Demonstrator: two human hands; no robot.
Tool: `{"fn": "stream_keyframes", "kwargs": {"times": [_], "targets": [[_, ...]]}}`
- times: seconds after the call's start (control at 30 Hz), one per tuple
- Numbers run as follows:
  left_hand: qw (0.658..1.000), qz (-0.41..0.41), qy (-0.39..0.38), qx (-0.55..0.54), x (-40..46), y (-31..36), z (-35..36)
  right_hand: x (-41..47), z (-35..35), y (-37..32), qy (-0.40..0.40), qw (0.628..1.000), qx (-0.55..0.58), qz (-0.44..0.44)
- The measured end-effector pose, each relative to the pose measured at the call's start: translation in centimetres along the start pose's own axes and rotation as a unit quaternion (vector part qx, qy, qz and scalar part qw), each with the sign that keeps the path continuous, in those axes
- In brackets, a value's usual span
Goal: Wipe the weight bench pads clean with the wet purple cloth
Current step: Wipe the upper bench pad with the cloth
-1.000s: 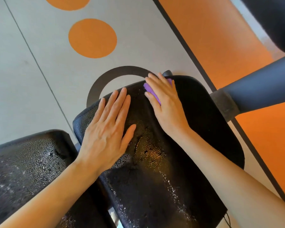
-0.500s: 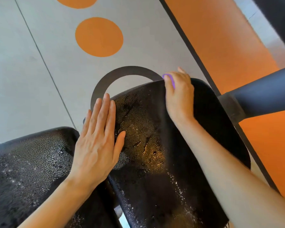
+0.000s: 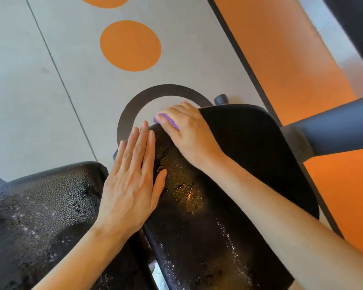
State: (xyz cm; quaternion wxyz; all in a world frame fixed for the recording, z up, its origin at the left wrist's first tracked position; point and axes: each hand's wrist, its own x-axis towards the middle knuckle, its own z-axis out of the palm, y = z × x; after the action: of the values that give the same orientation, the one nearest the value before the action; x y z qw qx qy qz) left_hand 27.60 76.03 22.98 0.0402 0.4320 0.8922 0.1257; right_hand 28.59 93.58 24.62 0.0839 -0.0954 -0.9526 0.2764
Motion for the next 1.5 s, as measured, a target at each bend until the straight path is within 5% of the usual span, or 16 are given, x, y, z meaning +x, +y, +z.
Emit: {"fn": "stream_keyframes", "kwargs": {"times": [0.17,0.33,0.5,0.7,0.83,1.03,1.2,1.4,1.5], "targets": [[1.000,0.002,-0.003,-0.005,0.1,0.1,-0.1,-0.3,-4.7,6.6,0.117,0.961,-0.059,0.244],[1.000,0.002,0.003,-0.002,0.1,0.1,-0.1,0.5,0.1,0.3,0.006,1.000,0.013,0.008],[1.000,0.003,-0.006,-0.007,0.1,0.1,-0.3,0.0,-3.2,5.3,0.086,0.976,-0.036,0.197],[1.000,0.006,-0.012,-0.021,-0.9,-0.4,-1.0,-5.3,0.1,-0.4,0.067,0.993,-0.034,0.094],[1.000,0.005,-0.012,-0.005,-1.2,-0.7,-0.9,-12.2,-0.2,-1.0,-0.001,0.990,-0.102,0.098],[1.000,0.007,-0.019,0.016,-1.2,-0.7,-0.7,-1.3,0.1,1.4,0.056,0.982,-0.068,0.165],[1.000,0.007,-0.013,0.010,-1.3,-0.7,-0.7,-14.0,-1.3,0.1,-0.018,0.984,-0.138,0.111],[1.000,0.011,-0.007,0.029,-1.2,-0.6,-0.5,-3.3,-0.3,2.0,0.061,0.981,-0.075,0.166],[1.000,0.012,-0.007,0.027,-1.2,-0.5,-0.6,-12.2,-0.5,-0.1,0.029,0.984,-0.106,0.140]]}}
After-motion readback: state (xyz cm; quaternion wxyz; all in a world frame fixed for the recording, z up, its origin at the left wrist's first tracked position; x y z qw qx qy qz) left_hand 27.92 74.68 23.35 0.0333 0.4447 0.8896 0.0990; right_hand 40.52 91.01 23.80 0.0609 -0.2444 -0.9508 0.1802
